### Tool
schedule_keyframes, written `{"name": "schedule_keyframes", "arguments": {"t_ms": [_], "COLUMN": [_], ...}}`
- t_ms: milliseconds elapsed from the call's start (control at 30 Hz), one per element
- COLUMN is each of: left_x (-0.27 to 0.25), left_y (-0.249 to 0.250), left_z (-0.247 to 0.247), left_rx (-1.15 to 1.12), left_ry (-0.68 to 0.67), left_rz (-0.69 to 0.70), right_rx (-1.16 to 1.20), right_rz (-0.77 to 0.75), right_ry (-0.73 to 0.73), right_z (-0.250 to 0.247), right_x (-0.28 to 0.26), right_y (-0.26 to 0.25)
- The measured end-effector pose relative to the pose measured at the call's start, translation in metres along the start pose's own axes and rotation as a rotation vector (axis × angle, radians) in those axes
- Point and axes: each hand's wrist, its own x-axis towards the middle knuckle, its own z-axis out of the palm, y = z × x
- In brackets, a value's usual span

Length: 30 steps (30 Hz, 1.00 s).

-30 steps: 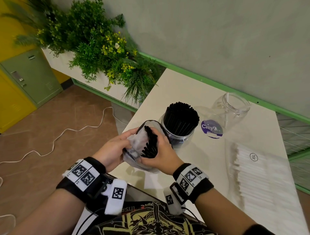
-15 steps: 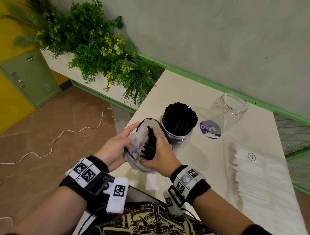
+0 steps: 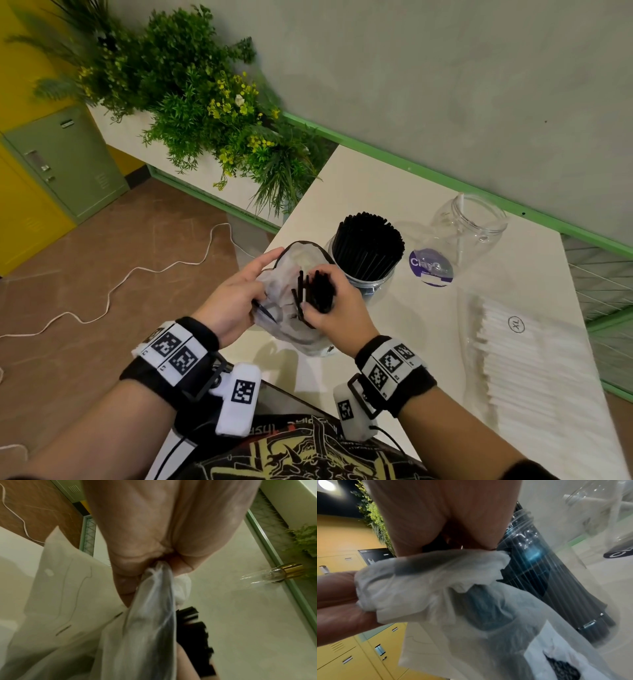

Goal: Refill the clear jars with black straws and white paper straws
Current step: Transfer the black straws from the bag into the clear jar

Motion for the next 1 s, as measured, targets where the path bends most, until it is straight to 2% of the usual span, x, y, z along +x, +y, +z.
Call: {"name": "schedule_keyframes", "arguments": {"t_ms": [133, 267, 400, 533, 733, 900, 1000], "left_x": [0.003, 0.004, 0.003, 0.003, -0.001, 0.0, 0.003], "left_y": [-0.001, 0.0, 0.002, 0.001, -0.006, -0.008, -0.02], "left_z": [0.004, 0.002, -0.003, -0.006, 0.002, 0.005, 0.006], "left_rx": [0.029, 0.025, 0.0, 0.029, 0.293, 0.566, 0.623], "left_ry": [-0.009, 0.002, 0.021, 0.045, 0.07, 0.078, -0.026], "left_rz": [0.009, 0.024, 0.065, 0.08, 0.091, 0.191, 0.23], "right_rx": [0.012, 0.021, 0.125, 0.132, -0.235, -0.234, -0.234], "right_rz": [-0.029, -0.024, -0.06, -0.19, -0.351, -0.335, -0.351], "right_ry": [-0.031, 0.036, 0.192, 0.372, 0.196, 0.205, 0.164], "right_z": [0.007, 0.005, -0.003, -0.012, -0.006, -0.005, 0.001], "right_x": [0.003, 0.003, 0.002, -0.002, -0.005, 0.002, 0.006], "right_y": [-0.001, -0.003, -0.015, -0.027, -0.001, -0.002, -0.01]}}
